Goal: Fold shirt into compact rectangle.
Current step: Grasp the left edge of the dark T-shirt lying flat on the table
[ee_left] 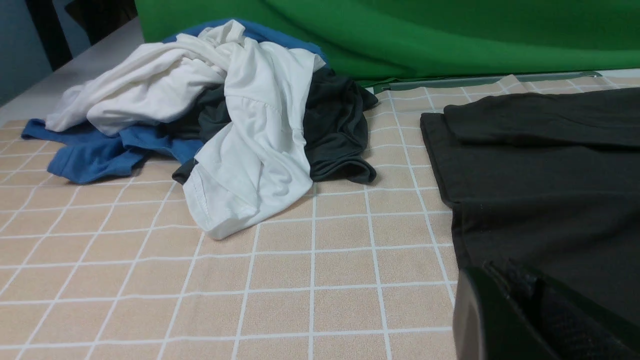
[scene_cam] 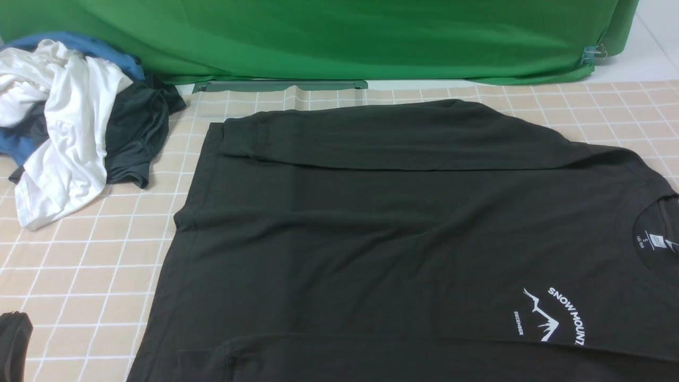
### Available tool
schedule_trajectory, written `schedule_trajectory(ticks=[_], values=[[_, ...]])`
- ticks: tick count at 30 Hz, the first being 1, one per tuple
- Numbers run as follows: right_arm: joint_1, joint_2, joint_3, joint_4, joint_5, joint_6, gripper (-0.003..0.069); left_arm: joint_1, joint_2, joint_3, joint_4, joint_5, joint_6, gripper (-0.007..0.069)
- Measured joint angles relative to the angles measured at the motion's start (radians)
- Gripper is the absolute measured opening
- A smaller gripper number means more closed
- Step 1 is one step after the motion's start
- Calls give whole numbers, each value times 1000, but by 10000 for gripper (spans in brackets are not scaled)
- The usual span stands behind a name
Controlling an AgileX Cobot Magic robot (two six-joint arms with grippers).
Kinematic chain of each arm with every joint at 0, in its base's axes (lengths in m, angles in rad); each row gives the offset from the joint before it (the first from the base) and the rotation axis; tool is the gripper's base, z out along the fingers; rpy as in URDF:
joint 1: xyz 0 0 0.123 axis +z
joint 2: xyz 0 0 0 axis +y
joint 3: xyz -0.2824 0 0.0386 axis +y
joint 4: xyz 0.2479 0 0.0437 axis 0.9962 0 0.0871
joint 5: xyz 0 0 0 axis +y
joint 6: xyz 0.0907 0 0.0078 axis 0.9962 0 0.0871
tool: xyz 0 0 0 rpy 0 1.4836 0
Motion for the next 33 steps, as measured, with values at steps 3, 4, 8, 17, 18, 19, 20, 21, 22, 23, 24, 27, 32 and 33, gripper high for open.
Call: schedule_trajectory(ticks=[3,4,8,17,18,19,20,21,22,23,24,27,32,33], values=[[0,0,0,0,0,0,247,0,0,0,0,0,0,22],[0,0,0,0,0,0,247,0,0,0,0,0,0,22],[0,0,0,0,0,0,247,0,0,0,0,0,0,22],[0,0,0,0,0,0,247,0,0,0,9,0,0,22],[0,0,0,0,0,0,247,0,0,0,13,0,0,22],[0,0,0,0,0,0,247,0,0,0,20,-5,0,22],[0,0,0,0,0,0,247,0,0,0,20,-15,0,22],[0,0,0,0,0,0,247,0,0,0,16,-34,0,22],[0,0,0,0,0,0,247,0,0,0,-8,-67,-1,22],[0,0,0,0,0,0,247,0,0,0,-45,-103,-8,22],[0,0,0,0,0,0,247,0,0,0,-83,-142,-23,22],[0,0,0,0,0,0,247,0,0,0,-229,-255,-81,22],[0,0,0,0,-9,0,247,0,0,0,-354,-358,-222,22],[0,0,0,0,-18,0,247,0,0,0,-362,-376,-259,22]])
